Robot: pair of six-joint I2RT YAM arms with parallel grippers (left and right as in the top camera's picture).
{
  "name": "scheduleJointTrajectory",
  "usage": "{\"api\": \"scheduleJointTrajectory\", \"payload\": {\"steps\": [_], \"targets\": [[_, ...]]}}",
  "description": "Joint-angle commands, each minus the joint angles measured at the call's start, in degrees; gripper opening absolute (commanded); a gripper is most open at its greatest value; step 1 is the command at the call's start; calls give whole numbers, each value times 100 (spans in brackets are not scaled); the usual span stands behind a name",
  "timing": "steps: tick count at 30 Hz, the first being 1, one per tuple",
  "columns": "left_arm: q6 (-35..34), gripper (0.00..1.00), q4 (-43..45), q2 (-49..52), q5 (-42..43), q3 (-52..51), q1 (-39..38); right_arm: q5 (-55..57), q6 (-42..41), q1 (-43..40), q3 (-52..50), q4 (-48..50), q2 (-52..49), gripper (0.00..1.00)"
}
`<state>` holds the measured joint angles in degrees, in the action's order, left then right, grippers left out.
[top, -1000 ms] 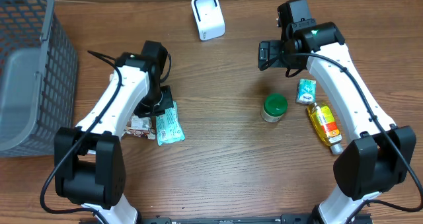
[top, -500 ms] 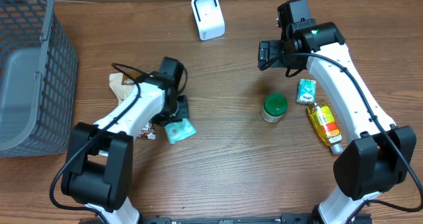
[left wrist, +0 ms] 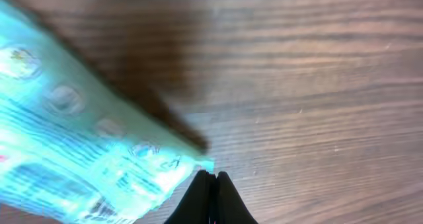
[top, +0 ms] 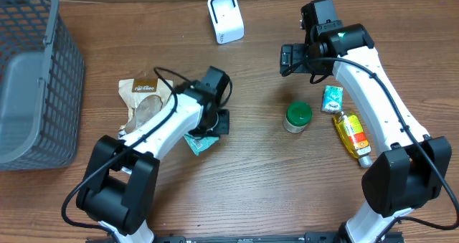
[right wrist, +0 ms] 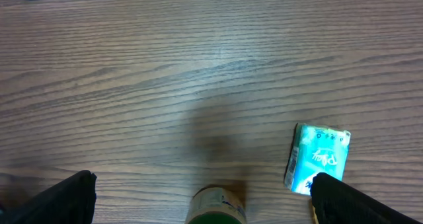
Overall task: Scan the item barcode
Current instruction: 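Move the left gripper down onto the teal wipes pack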
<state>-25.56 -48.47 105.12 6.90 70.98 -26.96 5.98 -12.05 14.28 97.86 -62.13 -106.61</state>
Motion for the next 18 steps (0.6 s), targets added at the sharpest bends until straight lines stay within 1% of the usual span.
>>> {"api": "scheduleJointTrajectory", "payload": {"steps": [1,3,7,10,13,18], "targets": [[-26,4,-610,-35,-343,922,219,42,-55,-22,63,31,81,100],[-37,5,-988,-35,-603,1097,343,42,-55,-22,63,31,81,100],[-190,4,-1425,-13,-767,892,540,42,-55,-22,63,31,81,100],[-260,4,-1482,-11,-920,590,647,42,-55,-22,63,31,81,100],[-485,4,-1298,-11,-1379,197,800,42,-55,-22,63,28,81,100],[-479,4,-1215,-11,-1652,50,1069,42,-55,-22,63,31,81,100]]}}
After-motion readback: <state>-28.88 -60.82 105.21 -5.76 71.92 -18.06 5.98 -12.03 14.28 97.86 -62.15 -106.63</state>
